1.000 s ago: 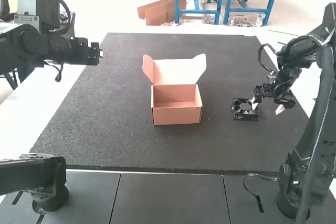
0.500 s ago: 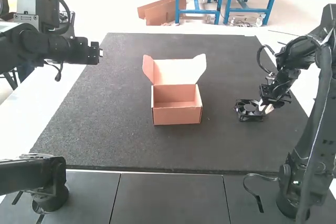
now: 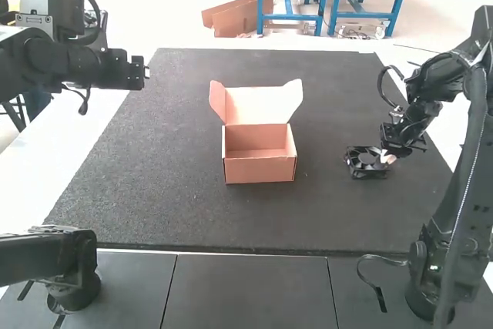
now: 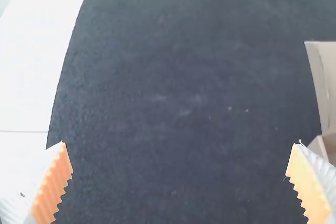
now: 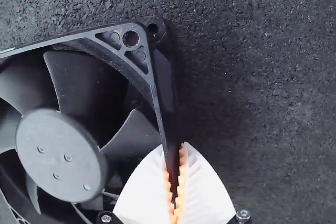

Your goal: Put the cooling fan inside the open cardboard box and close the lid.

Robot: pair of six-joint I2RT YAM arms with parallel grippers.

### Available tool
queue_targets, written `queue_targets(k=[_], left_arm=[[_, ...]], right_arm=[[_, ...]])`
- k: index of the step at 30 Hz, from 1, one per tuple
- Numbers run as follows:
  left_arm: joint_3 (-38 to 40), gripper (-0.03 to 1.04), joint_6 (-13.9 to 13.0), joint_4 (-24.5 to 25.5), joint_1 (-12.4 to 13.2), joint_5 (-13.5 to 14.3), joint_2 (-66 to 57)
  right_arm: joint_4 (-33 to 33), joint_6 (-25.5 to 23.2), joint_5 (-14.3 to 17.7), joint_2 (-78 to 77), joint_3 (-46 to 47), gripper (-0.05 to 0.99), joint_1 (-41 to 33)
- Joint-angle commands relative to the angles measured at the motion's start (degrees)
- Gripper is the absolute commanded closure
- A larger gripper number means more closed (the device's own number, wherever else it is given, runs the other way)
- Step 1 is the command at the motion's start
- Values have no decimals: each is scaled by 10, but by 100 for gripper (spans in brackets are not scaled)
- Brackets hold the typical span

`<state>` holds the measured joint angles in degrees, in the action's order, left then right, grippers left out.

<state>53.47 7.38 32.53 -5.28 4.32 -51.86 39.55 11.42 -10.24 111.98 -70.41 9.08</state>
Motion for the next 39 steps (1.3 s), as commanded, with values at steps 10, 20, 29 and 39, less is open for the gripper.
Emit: queue_targets(k=[10, 20, 29, 39], left_arm=[[11, 4, 3, -10, -4, -17, 2], [-20, 4, 4, -27, -4, -21, 2], [-38, 4, 4, -35, -4, -22, 4], [-41, 4, 5, -44, -4, -25, 5]], right_arm=[[98, -46, -36, -187, -62, 94, -1], [172, -192, -37, -310, -108, 94, -76], [206, -296, -36, -313, -155, 94, -268], [192, -334, -7, -262, -183, 94, -410]])
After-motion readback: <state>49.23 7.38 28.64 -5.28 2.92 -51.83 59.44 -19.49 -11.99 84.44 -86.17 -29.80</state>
